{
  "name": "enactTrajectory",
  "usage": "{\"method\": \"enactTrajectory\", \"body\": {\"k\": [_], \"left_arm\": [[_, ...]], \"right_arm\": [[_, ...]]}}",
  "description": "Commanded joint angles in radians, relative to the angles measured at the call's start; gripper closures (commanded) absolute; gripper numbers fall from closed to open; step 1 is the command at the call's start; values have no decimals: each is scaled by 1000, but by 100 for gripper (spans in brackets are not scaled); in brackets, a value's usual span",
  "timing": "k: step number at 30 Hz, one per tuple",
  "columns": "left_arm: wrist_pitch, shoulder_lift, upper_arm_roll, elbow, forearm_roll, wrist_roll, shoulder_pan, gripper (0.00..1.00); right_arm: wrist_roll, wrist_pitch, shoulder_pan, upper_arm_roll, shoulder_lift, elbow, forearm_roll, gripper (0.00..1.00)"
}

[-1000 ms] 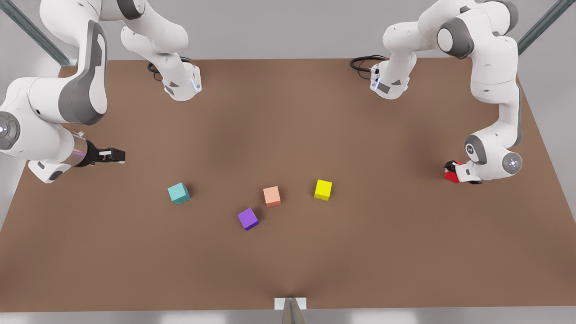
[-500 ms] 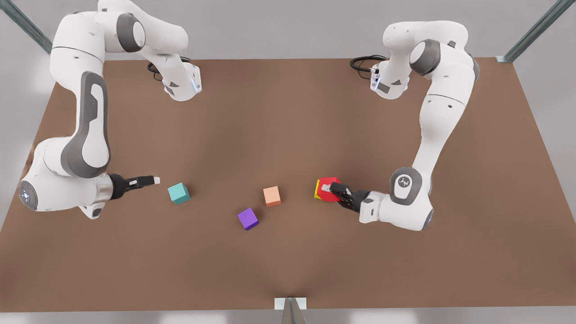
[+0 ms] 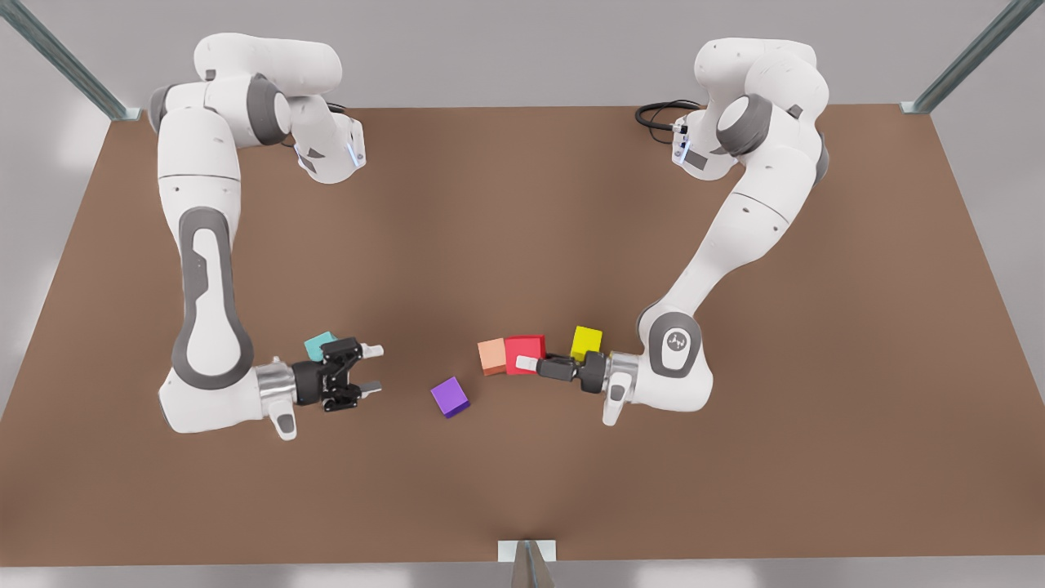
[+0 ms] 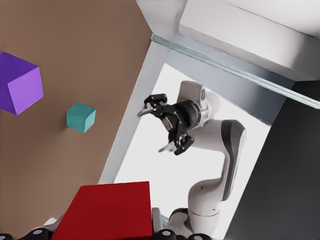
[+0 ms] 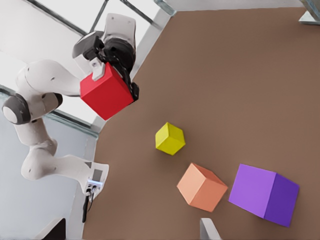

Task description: Pick up red wooden cube and pass to hand red wooden cube and place in blue wooden cube

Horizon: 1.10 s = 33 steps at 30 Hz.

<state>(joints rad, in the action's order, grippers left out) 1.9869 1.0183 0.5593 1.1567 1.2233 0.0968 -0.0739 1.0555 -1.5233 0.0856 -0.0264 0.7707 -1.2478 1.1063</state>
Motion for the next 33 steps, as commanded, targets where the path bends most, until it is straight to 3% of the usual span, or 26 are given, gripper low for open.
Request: {"method": "enactTrajectory", "body": {"k": [1,9,18,33], "left_arm": [[1,-1,1,0,-7,9,-1,32],[10,8,2,0,15,103,-29,32],[69,6,4,-3,21,208,-37,32],[85,16,7,-2,44,222,-49,32]], "right_arm": [[969,-60,20,0,-1,-2,89,0],[986,-216,97,0,15,-19,271,0],[980,-264,174,0,21,-93,412,0],[1002,-270,190,45,-45,-234,448,0]]}}
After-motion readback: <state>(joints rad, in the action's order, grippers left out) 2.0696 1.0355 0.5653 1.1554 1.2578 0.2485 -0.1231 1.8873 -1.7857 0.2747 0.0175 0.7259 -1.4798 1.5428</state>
